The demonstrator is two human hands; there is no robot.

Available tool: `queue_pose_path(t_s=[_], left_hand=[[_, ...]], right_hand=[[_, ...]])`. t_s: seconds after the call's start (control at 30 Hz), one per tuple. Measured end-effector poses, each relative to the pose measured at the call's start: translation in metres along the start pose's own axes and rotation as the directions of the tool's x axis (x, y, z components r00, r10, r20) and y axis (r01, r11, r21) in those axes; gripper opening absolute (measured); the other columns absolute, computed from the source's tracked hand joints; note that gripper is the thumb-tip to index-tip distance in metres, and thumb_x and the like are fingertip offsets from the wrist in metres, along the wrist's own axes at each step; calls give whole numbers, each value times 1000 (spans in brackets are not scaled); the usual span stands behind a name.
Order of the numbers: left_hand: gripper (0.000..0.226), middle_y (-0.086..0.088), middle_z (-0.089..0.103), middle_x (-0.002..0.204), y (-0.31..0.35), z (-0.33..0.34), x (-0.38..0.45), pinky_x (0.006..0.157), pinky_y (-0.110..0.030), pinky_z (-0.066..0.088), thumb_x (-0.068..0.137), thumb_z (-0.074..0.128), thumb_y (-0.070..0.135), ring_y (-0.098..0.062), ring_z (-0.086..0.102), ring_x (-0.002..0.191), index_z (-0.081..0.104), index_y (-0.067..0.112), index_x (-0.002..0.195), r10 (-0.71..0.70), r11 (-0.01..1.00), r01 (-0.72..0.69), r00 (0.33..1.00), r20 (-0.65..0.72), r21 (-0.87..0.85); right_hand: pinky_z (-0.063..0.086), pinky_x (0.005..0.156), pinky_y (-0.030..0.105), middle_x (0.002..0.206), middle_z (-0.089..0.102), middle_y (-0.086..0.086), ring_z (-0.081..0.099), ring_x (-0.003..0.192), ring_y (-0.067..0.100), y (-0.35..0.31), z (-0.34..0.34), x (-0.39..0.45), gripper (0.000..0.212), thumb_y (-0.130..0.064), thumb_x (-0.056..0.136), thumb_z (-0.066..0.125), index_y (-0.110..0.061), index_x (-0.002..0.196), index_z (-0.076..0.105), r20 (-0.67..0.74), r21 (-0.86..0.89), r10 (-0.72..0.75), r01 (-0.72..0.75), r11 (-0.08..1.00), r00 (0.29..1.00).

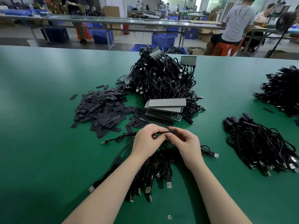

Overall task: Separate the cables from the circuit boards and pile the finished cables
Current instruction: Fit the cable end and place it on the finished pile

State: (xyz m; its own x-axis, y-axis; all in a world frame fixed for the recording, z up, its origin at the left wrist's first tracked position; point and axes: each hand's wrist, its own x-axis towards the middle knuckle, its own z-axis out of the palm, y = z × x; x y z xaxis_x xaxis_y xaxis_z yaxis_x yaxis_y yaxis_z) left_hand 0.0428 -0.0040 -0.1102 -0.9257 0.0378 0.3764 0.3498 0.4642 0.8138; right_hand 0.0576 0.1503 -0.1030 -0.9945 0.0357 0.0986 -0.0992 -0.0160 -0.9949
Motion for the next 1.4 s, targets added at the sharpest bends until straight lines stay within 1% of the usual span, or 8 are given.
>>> queue_pose_path(t_s=[0.17,0.27,0.37,0.5,0.67,0.77,1.03,1.4], left_hand=[[19,30,63,98,3,-1,-1,67,-16,47,76,61,50,-2,60,79,65,58,93,-33,999,33,999,17,23],[24,28,64,95,2,-1,-2,67,-13,47,79,66,46,0,58,78,63,54,101,-63,997,62,998,20,35],[29,27,65,97,-1,-1,-2,76,-13,48,83,68,42,7,58,88,64,48,112,-86,995,85,996,13,54],[25,23,67,107,-2,0,-1,90,-18,48,86,68,40,7,58,102,70,40,110,-75,995,74,997,11,74],[24,23,68,109,-1,0,-2,83,-2,40,88,66,39,8,56,104,69,44,111,-63,993,59,997,34,102],[24,23,68,109,-1,-1,-2,82,0,37,88,66,38,10,55,103,69,44,111,-69,993,64,997,44,98],[24,24,67,109,-1,-1,-1,88,-13,44,89,65,38,9,56,106,68,47,111,-52,996,46,996,75,81],[24,24,66,109,-3,-1,-1,87,-14,44,90,63,37,7,56,105,68,46,112,-54,994,46,995,86,95]], right_hand=[[53,68,16,78,76,-3,67,70,3,1,-1,0,17,-9,83,78,-26,85,80,-49,11,-22,23,1000,999],[54,67,16,76,76,1,71,71,9,2,-2,1,21,-6,85,76,-26,79,80,-121,130,25,-9,991,992],[56,67,18,75,76,4,73,72,13,2,-2,3,20,-4,86,74,-21,78,79,-163,217,59,-22,976,985],[57,68,19,76,76,5,74,74,14,2,-2,3,16,-4,87,73,-19,81,77,-167,222,60,-21,975,984],[56,68,19,75,76,4,74,74,14,2,0,3,12,-4,87,72,-15,85,75,-160,210,58,-24,977,985],[56,68,18,74,76,2,74,74,14,1,-1,2,10,-5,88,72,-14,88,74,-152,191,56,-26,981,987],[55,66,16,74,76,0,74,73,12,-1,-2,2,6,-7,89,71,-12,91,73,-127,172,54,-32,985,990],[54,63,16,78,77,-1,73,74,9,2,-4,4,8,-9,92,69,-15,93,73,-72,137,48,-38,990,996]])
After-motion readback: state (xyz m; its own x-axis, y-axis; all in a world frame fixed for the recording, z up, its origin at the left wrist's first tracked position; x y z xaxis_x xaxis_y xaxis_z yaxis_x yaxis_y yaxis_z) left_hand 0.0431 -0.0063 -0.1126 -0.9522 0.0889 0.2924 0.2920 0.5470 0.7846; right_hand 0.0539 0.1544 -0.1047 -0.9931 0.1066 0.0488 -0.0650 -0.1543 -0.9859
